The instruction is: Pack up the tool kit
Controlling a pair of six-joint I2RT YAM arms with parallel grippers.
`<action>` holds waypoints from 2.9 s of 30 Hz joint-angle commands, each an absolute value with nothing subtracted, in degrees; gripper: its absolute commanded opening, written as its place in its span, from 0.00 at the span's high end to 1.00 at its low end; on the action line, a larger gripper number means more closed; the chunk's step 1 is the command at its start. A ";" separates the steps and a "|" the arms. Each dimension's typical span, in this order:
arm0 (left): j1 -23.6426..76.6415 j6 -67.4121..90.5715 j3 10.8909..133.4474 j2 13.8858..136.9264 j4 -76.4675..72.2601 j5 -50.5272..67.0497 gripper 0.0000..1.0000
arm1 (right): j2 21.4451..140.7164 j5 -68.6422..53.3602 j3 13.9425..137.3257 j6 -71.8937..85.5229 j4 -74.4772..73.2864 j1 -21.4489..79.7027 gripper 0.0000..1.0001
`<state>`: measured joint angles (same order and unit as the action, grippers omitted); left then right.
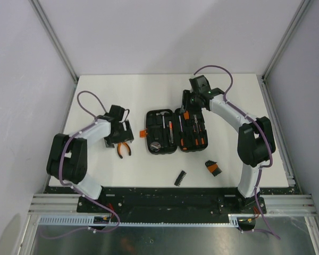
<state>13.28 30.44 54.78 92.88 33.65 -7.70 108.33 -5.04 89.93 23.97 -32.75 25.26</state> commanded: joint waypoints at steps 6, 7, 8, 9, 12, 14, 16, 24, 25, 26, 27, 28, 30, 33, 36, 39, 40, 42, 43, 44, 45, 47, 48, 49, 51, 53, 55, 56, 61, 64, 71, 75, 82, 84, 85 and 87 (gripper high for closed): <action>18.14 34.85 50.02 87.32 32.44 -6.13 0.16 | 108.05 -5.63 89.92 23.91 -32.78 25.06 0.49; 18.21 35.22 49.97 87.78 32.52 -6.63 0.17 | 107.99 -5.67 89.91 23.91 -32.78 25.10 0.49; 18.24 35.54 49.95 88.32 32.61 -7.00 0.17 | 107.96 -5.69 89.91 23.91 -32.83 25.07 0.49; 18.26 35.96 49.93 88.76 32.70 -7.37 0.18 | 107.90 -5.70 89.91 23.82 -32.85 25.11 0.49; 18.30 36.81 49.52 89.12 32.99 -8.60 0.14 | 107.82 -5.65 89.79 23.86 -32.91 25.04 0.49; 18.29 37.19 49.38 89.54 32.95 -9.25 0.12 | 107.70 -5.56 89.53 23.90 -32.88 25.05 0.49; 18.28 37.40 50.01 90.50 32.93 -9.08 0.12 | 107.68 -5.65 89.38 23.90 -32.85 25.05 0.49; 18.28 39.80 51.71 92.68 32.95 -10.51 0.43 | 107.47 -5.51 89.30 24.05 -33.03 25.05 0.49; 18.28 39.63 51.78 92.57 32.91 -10.75 0.49 | 107.39 -5.39 89.30 24.02 -33.04 25.05 0.49; 18.28 39.28 52.04 92.47 32.89 -10.91 0.56 | 107.35 -5.38 89.30 24.01 -33.09 25.05 0.49; 18.28 38.71 52.34 92.29 32.92 -11.08 0.63 | 107.25 -5.33 89.30 24.00 -33.11 25.05 0.49; 18.28 38.12 52.71 92.02 32.94 -11.12 0.70 | 107.15 -5.26 89.30 24.00 -33.21 25.05 0.49; 18.48 36.78 53.67 91.28 32.93 -11.11 0.81 | 106.92 -5.16 89.30 24.04 -33.22 24.98 0.49; 19.25 34.64 55.28 89.35 32.96 -11.42 0.94 | 106.65 -5.04 89.36 24.08 -33.27 24.89 0.49; 20.29 33.35 57.13 87.23 32.95 -10.79 0.99 | 106.41 -4.94 89.40 24.16 -33.37 24.80 0.49; 20.87 33.14 58.80 85.38 33.02 -9.61 1.00 | 106.28 -4.80 89.39 24.17 -33.44 24.67 0.49; 20.98 33.14 59.37 84.97 32.95 -9.16 1.00 | 106.27 -4.77 89.43 24.17 -33.46 24.64 0.49; 21.51 32.76 60.81 84.48 32.91 -8.33 1.00 | 106.22 -4.67 89.40 24.24 -33.55 24.62 0.49; 21.83 32.51 61.61 84.43 32.85 -7.77 1.00 | 106.20 -4.57 89.39 24.25 -33.65 24.61 0.49; 22.38 32.25 62.84 84.58 32.86 -7.22 1.00 | 106.18 -4.48 89.39 24.25 -33.70 24.57 0.49; 22.93 32.03 64.16 84.96 32.82 -6.51 1.00 | 106.09 -4.40 89.39 24.30 -33.81 24.54 0.49; 24.36 31.43 66.88 86.26 32.79 -5.30 1.00 | 105.76 -4.22 89.34 24.38 -34.03 24.42 0.50; 25.19 31.14 68.20 87.12 32.79 -4.98 1.00 | 105.61 -4.13 89.28 24.41 -34.11 24.34 0.50; 26.13 30.95 69.65 88.12 32.79 -4.77 1.00 | 105.41 -4.04 89.15 24.42 -34.19 24.17 0.50; 28.00 30.74 72.54 90.61 32.85 -4.45 1.00 | 104.93 -3.98 88.84 24.43 -34.32 23.88 0.50; 29.74 30.87 75.20 93.71 32.84 -3.97 1.00 | 104.34 -3.78 88.35 24.43 -34.35 23.50 0.50; 31.52 31.29 77.27 96.44 32.86 -4.07 1.00 | 103.80 -3.71 87.81 24.48 -34.45 23.15 0.50; 32.33 31.38 78.10 97.62 32.87 -4.49 1.00 | 103.54 -3.66 87.54 24.50 -34.45 22.96 0.50; 34.66 32.78 80.37 102.14 32.93 -6.25 1.00 | 102.77 -3.67 86.28 24.52 -34.50 22.10 0.50; 35.02 33.00 80.61 103.87 32.87 -7.01 1.00 | 102.46 -3.81 85.82 24.46 -34.32 21.79 0.50; 35.87 31.67 82.41 108.14 32.79 -9.69 0.98 | 102.60 -4.37 85.52 24.41 -34.16 21.33 0.50; 35.88 32.87 82.25 109.52 32.98 -10.47 0.99 | 102.64 -4.39 85.45 24.34 -34.25 21.15 0.50; 35.82 33.63 81.03 110.15 33.21 -9.57 0.92 | 102.70 -4.51 85.17 24.33 -34.42 21.01 0.50; 35.87 33.96 80.62 109.98 33.37 -10.02 0.85 | 102.78 -4.66 85.17 24.34 -34.33 21.01 0.50; 35.86 34.25 80.43 109.83 33.52 -10.41 0.81 | 102.80 -4.70 85.17 24.34 -34.26 21.01 0.50; 35.90 34.62 79.96 109.44 33.89 -11.74 0.77 | 102.96 -4.91 85.17 24.37 -34.14 21.01 0.51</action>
